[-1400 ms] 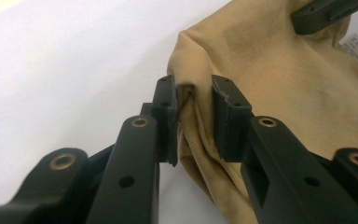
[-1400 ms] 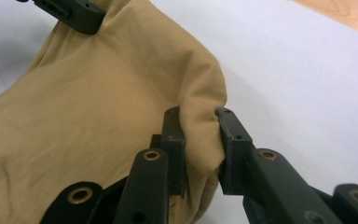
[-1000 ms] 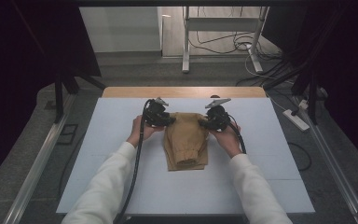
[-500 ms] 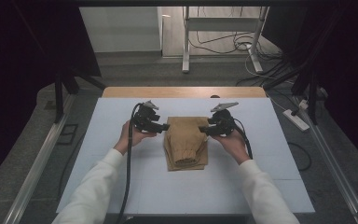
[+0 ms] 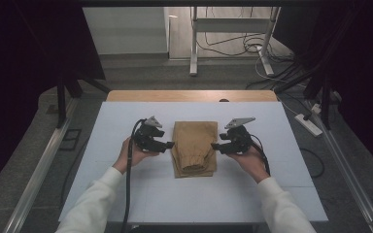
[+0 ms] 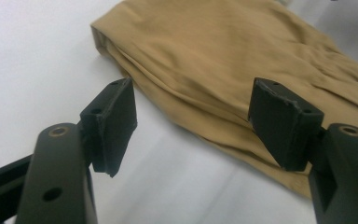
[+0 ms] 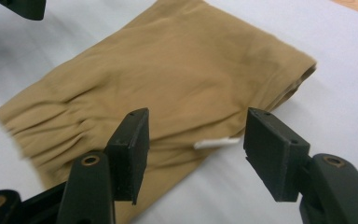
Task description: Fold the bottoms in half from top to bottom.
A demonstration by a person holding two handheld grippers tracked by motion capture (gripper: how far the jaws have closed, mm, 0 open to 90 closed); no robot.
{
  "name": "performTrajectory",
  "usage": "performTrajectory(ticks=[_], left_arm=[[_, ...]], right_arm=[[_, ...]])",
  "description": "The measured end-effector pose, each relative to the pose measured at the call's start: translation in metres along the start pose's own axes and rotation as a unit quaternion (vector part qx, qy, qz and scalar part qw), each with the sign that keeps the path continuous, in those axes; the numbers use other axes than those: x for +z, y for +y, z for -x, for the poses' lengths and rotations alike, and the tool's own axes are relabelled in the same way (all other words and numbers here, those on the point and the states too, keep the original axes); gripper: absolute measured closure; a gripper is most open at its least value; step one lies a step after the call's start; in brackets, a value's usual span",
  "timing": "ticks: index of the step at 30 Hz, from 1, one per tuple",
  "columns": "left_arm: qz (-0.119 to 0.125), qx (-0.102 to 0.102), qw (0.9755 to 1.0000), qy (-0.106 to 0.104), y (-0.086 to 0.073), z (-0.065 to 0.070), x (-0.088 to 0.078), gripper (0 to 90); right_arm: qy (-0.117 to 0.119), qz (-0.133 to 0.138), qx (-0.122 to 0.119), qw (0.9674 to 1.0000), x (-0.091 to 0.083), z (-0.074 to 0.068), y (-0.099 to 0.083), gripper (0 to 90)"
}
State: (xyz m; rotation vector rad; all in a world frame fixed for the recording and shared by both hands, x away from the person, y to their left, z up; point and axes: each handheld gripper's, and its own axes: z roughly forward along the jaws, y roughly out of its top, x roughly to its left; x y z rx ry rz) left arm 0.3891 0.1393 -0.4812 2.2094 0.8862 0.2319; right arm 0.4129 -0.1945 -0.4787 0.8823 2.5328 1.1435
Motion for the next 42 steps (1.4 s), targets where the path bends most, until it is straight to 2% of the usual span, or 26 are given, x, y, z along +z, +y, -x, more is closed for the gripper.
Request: performTrajectory(ticks=[3, 7, 10, 15, 20, 26, 32, 37, 42], left_arm=[[0.002, 0.002, 1.0000, -0.001, -0.010, 0.008, -0.006, 31.8], [0.009, -0.007, 0.9999, -0.003, -0.028, 0.019, -0.014, 31.7], [0.015, -0.014, 0.9998, -0.008, -0.042, 0.025, -0.020, 31.7], [0.003, -0.021, 0.9998, -0.008, -0.065, 0.032, -0.024, 31.6], [0.001, -0.025, 0.9997, -0.007, -0.081, 0.036, -0.033, 31.6], [0.000, -0.031, 0.9995, -0.006, -0.095, 0.039, -0.042, 31.3], [0.002, -0.040, 0.9992, -0.007, -0.106, 0.040, -0.050, 31.0], [0.000, -0.041, 0.9991, -0.007, -0.113, 0.040, -0.052, 30.9], [0.001, -0.044, 0.9990, -0.008, -0.112, 0.040, -0.052, 30.7]], right_arm=[[0.009, 0.001, 0.003, 1.0000, -0.008, -0.006, -0.009, 40.1], [0.017, 0.004, 0.003, 0.9998, -0.021, -0.012, -0.022, 40.0], [0.017, 0.002, 0.002, 0.9998, -0.032, -0.015, -0.031, 39.9], [0.008, -0.002, 0.003, 1.0000, -0.049, -0.020, -0.050, 39.9], [0.005, 0.002, 0.016, 0.9999, -0.064, -0.023, -0.072, 40.0], [0.004, -0.010, 0.007, 0.9999, -0.072, -0.031, -0.088, 39.9], [0.006, -0.020, 0.007, 0.9998, -0.074, -0.031, -0.101, 39.4], [0.001, -0.013, 0.012, 0.9998, -0.080, -0.029, -0.105, 39.0], [0.004, -0.010, 0.019, 0.9998, -0.085, -0.026, -0.108, 38.9]])
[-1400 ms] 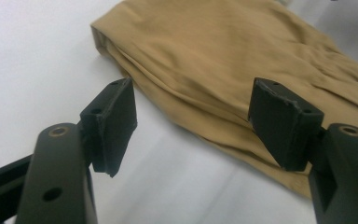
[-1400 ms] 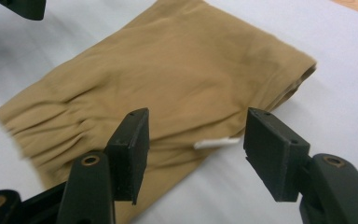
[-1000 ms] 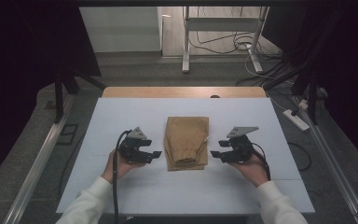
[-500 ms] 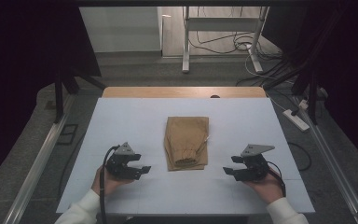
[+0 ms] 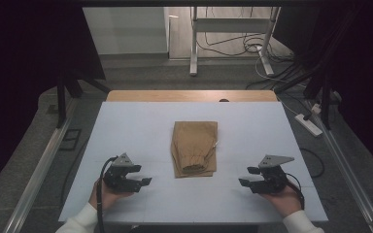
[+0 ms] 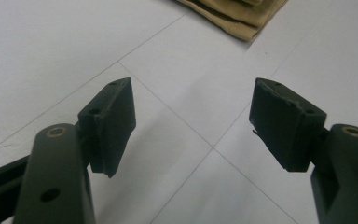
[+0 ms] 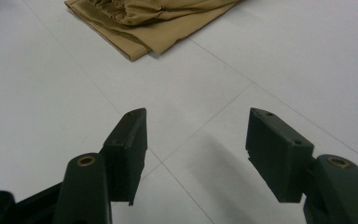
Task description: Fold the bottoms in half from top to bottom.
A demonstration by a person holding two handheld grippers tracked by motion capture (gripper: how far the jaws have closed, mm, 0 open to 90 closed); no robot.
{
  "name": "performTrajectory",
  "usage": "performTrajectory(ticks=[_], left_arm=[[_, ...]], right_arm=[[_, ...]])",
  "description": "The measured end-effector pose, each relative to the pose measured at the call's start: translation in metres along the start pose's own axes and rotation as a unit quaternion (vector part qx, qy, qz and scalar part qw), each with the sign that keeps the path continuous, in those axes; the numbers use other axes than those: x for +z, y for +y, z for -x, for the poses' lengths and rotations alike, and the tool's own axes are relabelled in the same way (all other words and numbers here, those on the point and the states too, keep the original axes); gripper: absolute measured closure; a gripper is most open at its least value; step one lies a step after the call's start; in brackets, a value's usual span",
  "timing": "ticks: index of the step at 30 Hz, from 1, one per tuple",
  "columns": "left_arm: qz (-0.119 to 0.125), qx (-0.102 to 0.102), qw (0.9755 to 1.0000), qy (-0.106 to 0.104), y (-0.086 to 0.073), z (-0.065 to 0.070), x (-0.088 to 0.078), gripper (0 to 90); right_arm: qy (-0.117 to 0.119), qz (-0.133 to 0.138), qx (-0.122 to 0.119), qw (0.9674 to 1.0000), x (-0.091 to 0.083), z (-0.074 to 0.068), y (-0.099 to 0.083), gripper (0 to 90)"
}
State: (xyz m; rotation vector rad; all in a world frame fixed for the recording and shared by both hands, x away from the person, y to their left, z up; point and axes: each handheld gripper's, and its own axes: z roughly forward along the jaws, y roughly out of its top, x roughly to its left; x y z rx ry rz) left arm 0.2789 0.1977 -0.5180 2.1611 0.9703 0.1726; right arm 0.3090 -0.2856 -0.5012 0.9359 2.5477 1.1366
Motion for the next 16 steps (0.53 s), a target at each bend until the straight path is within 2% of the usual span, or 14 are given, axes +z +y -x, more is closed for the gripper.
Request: performTrajectory(ticks=[16], left_arm=[[-0.002, 0.000, 1.0000, -0.003, 0.0024, -0.0014, 0.0052, 29.7]], right_arm=[[-0.001, -0.001, -0.008, 1.0000, 0.0009, -0.0002, -0.0020, 38.0]])
